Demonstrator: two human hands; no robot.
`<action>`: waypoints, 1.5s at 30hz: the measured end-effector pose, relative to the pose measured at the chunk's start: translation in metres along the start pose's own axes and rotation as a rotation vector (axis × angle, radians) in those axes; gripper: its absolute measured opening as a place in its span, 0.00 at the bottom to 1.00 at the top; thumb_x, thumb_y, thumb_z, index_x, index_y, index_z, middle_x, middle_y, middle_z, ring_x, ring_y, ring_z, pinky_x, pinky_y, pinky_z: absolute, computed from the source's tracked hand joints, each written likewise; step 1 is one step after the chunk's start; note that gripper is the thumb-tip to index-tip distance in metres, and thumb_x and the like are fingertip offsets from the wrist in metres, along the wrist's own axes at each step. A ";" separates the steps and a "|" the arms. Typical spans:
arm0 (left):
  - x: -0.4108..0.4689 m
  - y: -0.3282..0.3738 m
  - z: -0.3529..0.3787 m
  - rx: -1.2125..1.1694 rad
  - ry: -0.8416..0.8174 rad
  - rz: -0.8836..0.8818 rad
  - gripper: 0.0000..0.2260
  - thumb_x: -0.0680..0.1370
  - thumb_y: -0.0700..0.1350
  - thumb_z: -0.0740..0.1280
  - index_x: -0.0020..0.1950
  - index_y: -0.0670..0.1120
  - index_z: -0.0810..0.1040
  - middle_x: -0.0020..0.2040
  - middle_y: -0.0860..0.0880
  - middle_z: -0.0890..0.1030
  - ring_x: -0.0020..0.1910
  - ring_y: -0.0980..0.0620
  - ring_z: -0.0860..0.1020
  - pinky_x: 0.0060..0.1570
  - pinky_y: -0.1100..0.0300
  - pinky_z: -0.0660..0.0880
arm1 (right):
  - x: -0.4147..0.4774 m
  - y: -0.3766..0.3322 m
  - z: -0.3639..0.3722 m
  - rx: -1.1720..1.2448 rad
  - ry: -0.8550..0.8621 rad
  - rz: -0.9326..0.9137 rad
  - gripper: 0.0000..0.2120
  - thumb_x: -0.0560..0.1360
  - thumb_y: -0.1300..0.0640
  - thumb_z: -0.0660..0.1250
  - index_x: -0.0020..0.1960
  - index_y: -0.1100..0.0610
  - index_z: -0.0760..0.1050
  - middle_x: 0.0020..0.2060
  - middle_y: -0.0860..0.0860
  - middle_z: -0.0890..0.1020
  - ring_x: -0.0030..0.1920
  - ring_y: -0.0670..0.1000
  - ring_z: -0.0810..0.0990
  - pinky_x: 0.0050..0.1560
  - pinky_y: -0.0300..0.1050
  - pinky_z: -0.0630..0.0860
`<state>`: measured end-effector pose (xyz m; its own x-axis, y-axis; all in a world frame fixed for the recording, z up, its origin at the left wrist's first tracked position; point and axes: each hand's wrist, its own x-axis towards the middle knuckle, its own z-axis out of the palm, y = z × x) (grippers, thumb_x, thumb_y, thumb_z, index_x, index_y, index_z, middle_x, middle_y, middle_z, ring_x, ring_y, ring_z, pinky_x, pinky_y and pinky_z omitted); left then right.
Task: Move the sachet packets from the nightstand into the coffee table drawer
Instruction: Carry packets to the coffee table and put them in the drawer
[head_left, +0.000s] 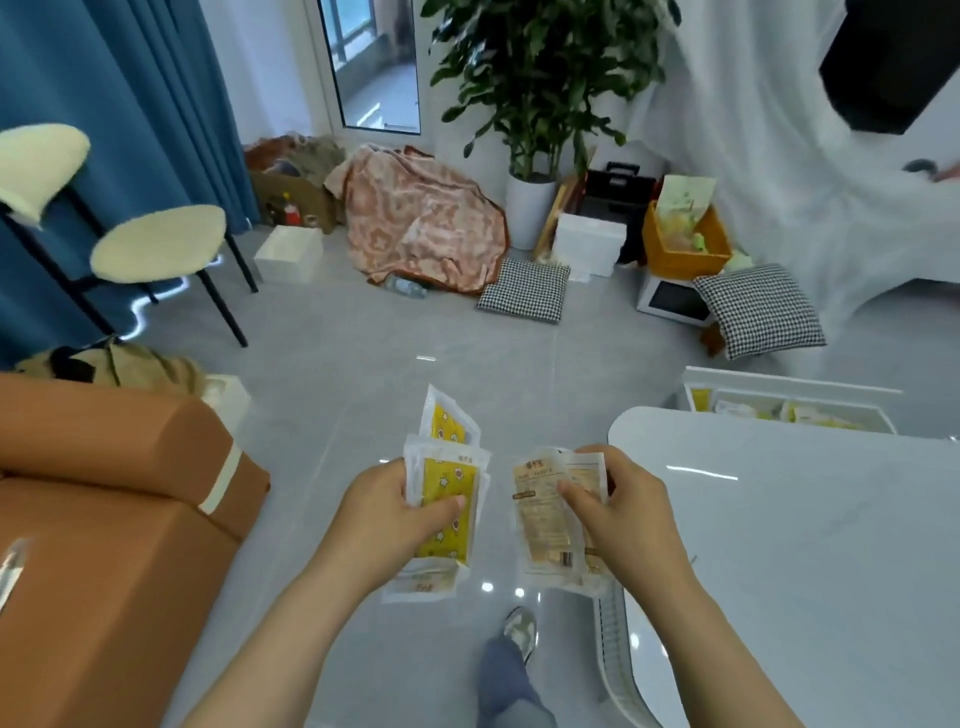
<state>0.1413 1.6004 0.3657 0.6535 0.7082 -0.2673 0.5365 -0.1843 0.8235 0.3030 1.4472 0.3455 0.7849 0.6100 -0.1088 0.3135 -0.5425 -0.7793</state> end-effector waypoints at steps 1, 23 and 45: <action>0.018 0.007 0.005 0.004 -0.005 0.004 0.05 0.71 0.44 0.74 0.38 0.53 0.80 0.34 0.54 0.82 0.29 0.68 0.78 0.25 0.75 0.68 | 0.018 0.004 -0.005 0.005 0.007 0.011 0.08 0.74 0.55 0.70 0.52 0.49 0.76 0.42 0.43 0.82 0.43 0.43 0.80 0.46 0.44 0.79; 0.353 0.161 0.123 0.101 -0.304 0.106 0.04 0.71 0.45 0.74 0.41 0.54 0.81 0.37 0.56 0.84 0.36 0.64 0.81 0.33 0.72 0.73 | 0.327 0.074 -0.111 0.047 0.231 0.221 0.08 0.73 0.55 0.70 0.52 0.49 0.76 0.43 0.44 0.82 0.45 0.44 0.80 0.46 0.44 0.79; 0.681 0.315 0.241 0.386 -0.703 0.334 0.05 0.71 0.49 0.73 0.45 0.50 0.81 0.41 0.53 0.84 0.40 0.60 0.82 0.42 0.63 0.77 | 0.577 0.126 -0.182 0.147 0.540 0.605 0.10 0.74 0.56 0.70 0.52 0.45 0.72 0.45 0.43 0.80 0.48 0.48 0.80 0.52 0.49 0.79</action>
<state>0.8840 1.8608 0.3224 0.9192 0.0136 -0.3935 0.3177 -0.6159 0.7209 0.8927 1.6252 0.2971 0.9564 -0.1459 -0.2531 -0.2898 -0.5841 -0.7582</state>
